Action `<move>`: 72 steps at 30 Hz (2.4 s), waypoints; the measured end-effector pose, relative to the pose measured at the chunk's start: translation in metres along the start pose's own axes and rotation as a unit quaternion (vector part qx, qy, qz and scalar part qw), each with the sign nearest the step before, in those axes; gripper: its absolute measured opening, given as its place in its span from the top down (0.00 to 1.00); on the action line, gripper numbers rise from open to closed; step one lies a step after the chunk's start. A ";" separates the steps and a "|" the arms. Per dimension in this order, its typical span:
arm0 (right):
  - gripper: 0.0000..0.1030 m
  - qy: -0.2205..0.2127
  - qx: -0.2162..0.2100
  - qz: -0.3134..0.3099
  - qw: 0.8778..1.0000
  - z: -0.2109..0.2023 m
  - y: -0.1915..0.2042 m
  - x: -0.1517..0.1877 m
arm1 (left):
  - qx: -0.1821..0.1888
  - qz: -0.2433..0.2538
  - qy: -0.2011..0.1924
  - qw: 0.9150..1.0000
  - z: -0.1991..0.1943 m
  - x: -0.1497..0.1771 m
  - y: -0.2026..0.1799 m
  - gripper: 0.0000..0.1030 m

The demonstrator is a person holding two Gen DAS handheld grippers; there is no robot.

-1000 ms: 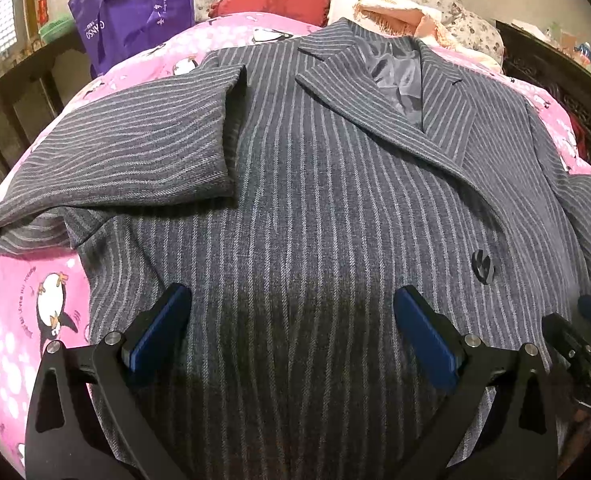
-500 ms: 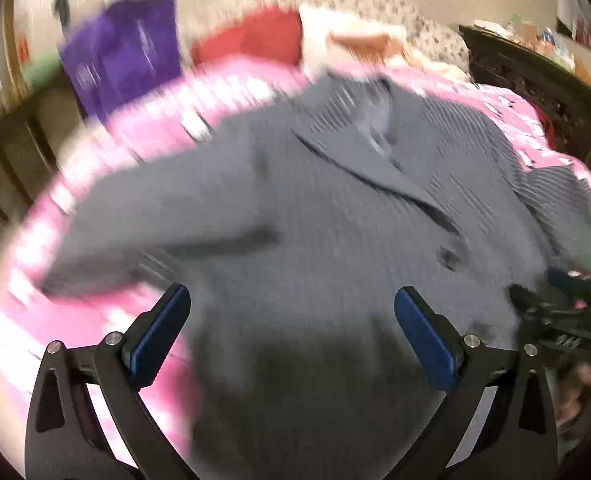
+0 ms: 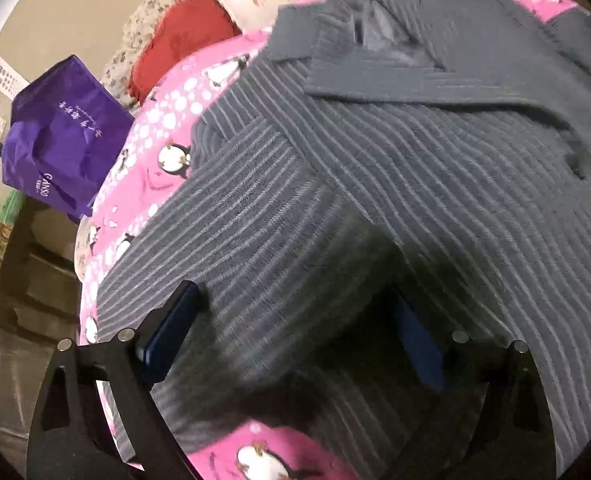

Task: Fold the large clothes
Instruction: 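Grasp the cuff of the jacket sleeve with the left tool, then fold the held sleeve across the jacket front and open the left tool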

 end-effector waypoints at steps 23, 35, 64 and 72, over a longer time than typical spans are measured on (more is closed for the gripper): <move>0.00 0.001 0.000 -0.002 1.000 0.003 0.001 -0.003 | -0.230 -0.335 0.040 0.913 -0.089 0.220 0.274 0.92; 0.00 0.001 0.000 -0.002 1.000 0.003 0.001 -0.002 | -0.190 -0.390 0.003 0.901 -0.076 0.218 0.264 0.92; 0.00 0.036 0.021 -0.007 0.999 0.001 0.002 -0.004 | 0.095 -0.241 -0.112 0.959 -0.054 -0.019 -0.028 0.49; 0.05 -0.001 -0.108 -0.024 0.994 -0.040 0.098 -0.066 | 0.055 -0.353 -0.087 0.930 -0.035 0.073 -0.034 0.48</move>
Point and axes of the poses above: each gripper's, at about its wrist camera, not at the fingertips, and z roughly the way its jaws point, y to its left, x to its underside, the point moved 9 cm from there along z, roughly the way its jaws point, and after that the axes turned 14 degrees about z, right-handed, at the moved point
